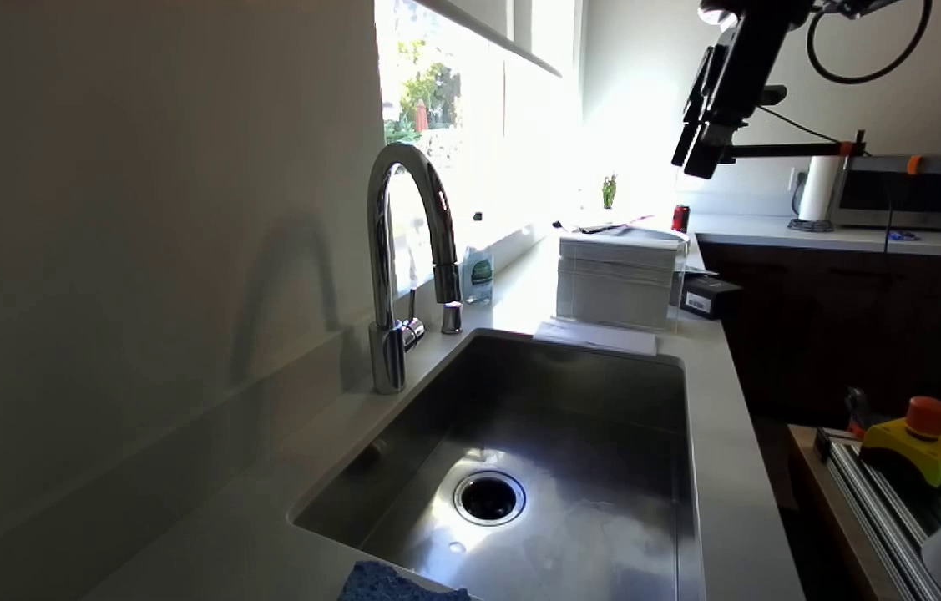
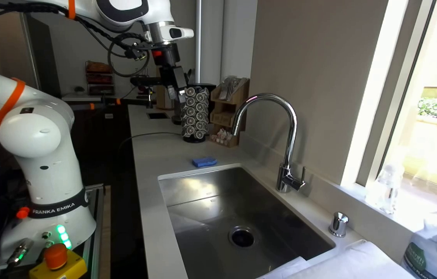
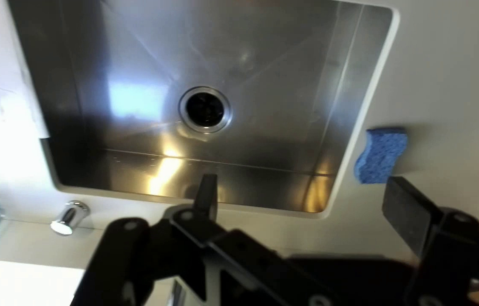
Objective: Pick a paper towel and put it on the side of the sink
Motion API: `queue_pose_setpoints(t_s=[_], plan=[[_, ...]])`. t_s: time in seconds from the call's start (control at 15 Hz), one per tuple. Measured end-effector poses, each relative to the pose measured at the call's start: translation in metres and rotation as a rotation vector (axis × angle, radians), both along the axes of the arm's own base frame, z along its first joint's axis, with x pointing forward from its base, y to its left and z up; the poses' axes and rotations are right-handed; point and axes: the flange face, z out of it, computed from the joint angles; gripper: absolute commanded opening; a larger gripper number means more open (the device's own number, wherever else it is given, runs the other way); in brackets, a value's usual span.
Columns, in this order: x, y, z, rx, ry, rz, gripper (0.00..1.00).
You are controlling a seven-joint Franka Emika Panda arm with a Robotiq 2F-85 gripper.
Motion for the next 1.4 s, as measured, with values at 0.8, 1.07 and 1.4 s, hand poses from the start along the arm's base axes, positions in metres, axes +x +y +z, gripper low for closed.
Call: queue_pose_setpoints(t_s=[0.8, 1.07, 1.4], plan=[[0.039, -0.167, -0.014, -0.038, -0.144, -0.290, 1.00], [0.050, -0.173, -0.018, -0.041, -0.126, -0.295, 1.00], [0.052, -0.200, -0.026, -0.089, -0.134, -0.392, 1.00]])
